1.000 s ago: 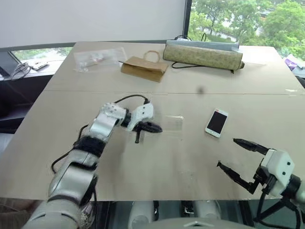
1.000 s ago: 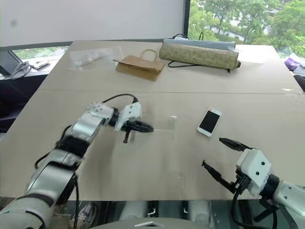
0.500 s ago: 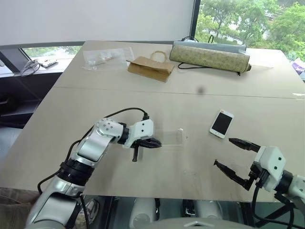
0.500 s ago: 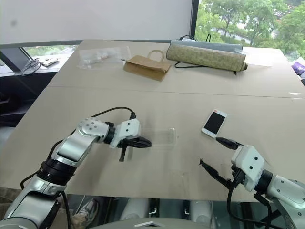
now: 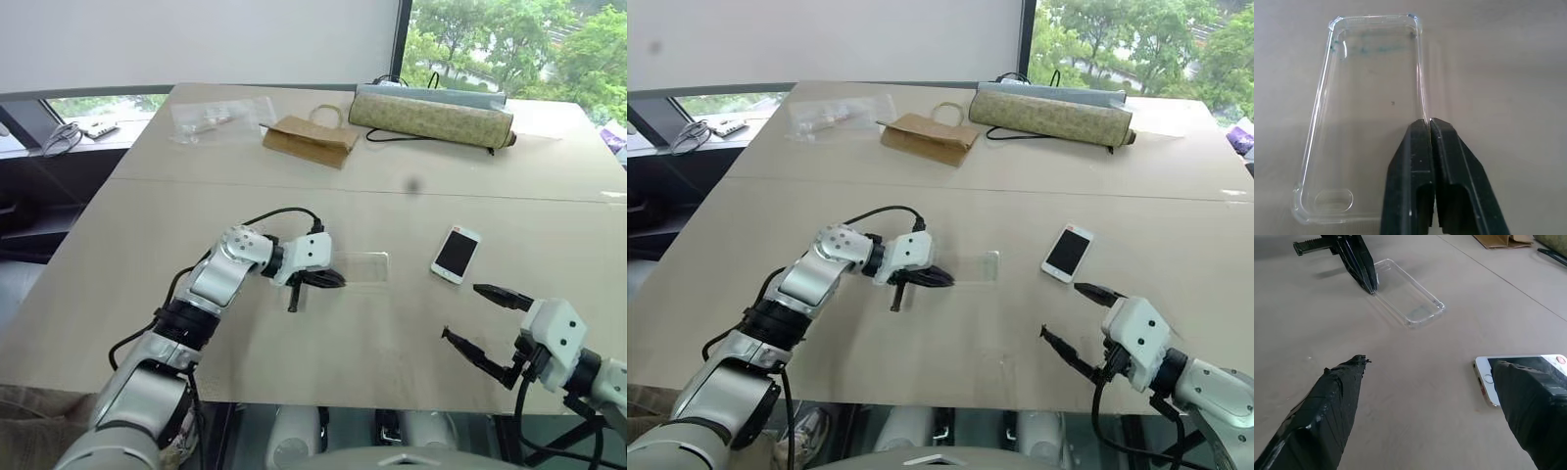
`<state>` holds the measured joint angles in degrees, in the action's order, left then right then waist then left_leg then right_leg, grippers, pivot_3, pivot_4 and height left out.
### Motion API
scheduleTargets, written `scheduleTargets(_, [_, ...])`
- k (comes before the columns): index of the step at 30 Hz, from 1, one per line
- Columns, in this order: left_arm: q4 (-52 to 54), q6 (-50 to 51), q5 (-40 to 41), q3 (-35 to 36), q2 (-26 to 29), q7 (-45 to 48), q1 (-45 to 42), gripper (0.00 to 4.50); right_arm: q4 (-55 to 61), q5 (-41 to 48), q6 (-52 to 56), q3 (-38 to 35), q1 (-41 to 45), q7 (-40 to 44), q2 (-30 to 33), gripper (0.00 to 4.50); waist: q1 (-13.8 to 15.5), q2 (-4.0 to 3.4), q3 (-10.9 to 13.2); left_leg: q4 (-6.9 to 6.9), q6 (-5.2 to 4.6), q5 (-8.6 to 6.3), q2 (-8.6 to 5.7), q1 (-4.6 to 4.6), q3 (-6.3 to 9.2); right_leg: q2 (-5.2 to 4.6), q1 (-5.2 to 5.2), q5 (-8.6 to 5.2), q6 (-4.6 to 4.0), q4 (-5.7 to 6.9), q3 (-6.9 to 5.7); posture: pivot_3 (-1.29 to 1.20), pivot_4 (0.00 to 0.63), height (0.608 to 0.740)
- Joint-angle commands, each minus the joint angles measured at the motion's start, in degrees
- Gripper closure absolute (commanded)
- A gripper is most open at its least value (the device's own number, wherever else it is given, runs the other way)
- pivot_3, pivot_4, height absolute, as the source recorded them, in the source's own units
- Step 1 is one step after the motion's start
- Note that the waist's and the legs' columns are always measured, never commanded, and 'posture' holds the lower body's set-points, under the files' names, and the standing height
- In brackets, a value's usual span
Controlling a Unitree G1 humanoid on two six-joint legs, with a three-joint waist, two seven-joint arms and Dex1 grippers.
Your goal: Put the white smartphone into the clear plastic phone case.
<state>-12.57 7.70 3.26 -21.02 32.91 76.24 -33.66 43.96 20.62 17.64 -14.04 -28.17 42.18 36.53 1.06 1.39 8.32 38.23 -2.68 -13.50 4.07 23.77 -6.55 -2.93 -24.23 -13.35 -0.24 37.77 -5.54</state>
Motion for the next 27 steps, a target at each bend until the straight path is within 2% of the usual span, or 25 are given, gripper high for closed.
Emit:
scheduleTargets(1, [2.31, 0.58, 2.65, 1.58, 0.41, 1.59, 0.16, 2.84, 1.88, 1.11, 3.9, 0.2, 0.92, -1.98, 0.36, 0.0, -0.11, 0.0, 0.0, 0.0, 0.0, 0.0, 0.0, 0.01, 0.0, 0.0, 0.0, 0.0, 0.0, 0.0, 0.0, 0.0, 0.15, 0.74])
scheduleTargets(3, [3.85, 1.83, 3.66, 2.25, 1.04, 1.88, 0.98, 1.77, 1.59, 2.26, 7.15, -0.07, 1.79, -3.76, -0.18, 0.0, -0.2, 0.0, 0.0, 0.0, 0.0, 0.0, 0.01, 0.0, 0.01, 0.0, -0.01, 0.0, 0.0, 0.0, 0.0, 0.0, 0.15, 0.74])
scheduleTargets(7, [11.8, 8.13, 8.55, 5.73, 4.14, 1.96, 4.92, 0.09, 2.36, 1.91, 12.09, 1.44, 4.94, -8.96, -2.27, 0.0, -0.41, -0.04, 0.02, -0.01, 0.02, -0.02, 0.08, -0.02, 0.0, -0.01, -0.02, 0.0, 0.0, 0.01, 0.06, 0.0, 0.15, 0.74])
scheduleTargets(12, [22.7, 18.05, 17.99, 12.88, 6.41, -0.53, 11.19, 0.03, 2.85, -5.7, 13.8, 6.21, 7.89, -17.53, -4.98, 0.0, -0.26, -0.09, 0.05, -0.03, 0.07, -0.04, 0.11, 0.0, 0.05, -0.15, -0.04, -0.02, -0.03, 0.0, 0.01, 0.0, 0.15, 0.74])
scheduleTargets(17, [32.36, 26.06, 26.18, 23.23, 7.94, -7.67, 19.39, 0.03, 3.83, -12.83, 39.46, 13.49, 18.84, -33.26, -10.39, 0.0, -0.61, -0.1, 0.06, -0.02, 0.08, -0.05, 0.11, 0.01, 0.02, -0.21, -0.05, -0.04, -0.05, -0.02, 0.08, 0.0, 0.15, 0.74])
scheduleTargets(22, [36.56, 30.73, 33.18, 28.66, 7.7, -12.28, 22.25, 0.03, 0.59, -10.7, 50.38, 9.89, 31.05, -36.2, -18.56, 0.0, -0.29, -0.16, 0.1, -0.03, 0.09, -0.05, 0.1, 0.02, 0.09, -0.16, -0.07, -0.01, 0.0, 0.02, -0.01, 0.0, 0.15, 0.74])
scheduleTargets(27, [38.89, 31.13, 35.96, 31.22, 9.2, -13.55, 24.8, 0.03, -3.21, -12.09, 60.18, 6.55, 39.89, -41.28, -27.87, 0.0, -0.37, -0.18, 0.11, -0.06, 0.12, -0.07, 0.05, 0.07, 0.04, -0.03, -0.09, 0.04, 0.07, -0.01, 0.01, 0.0, 0.15, 0.74])
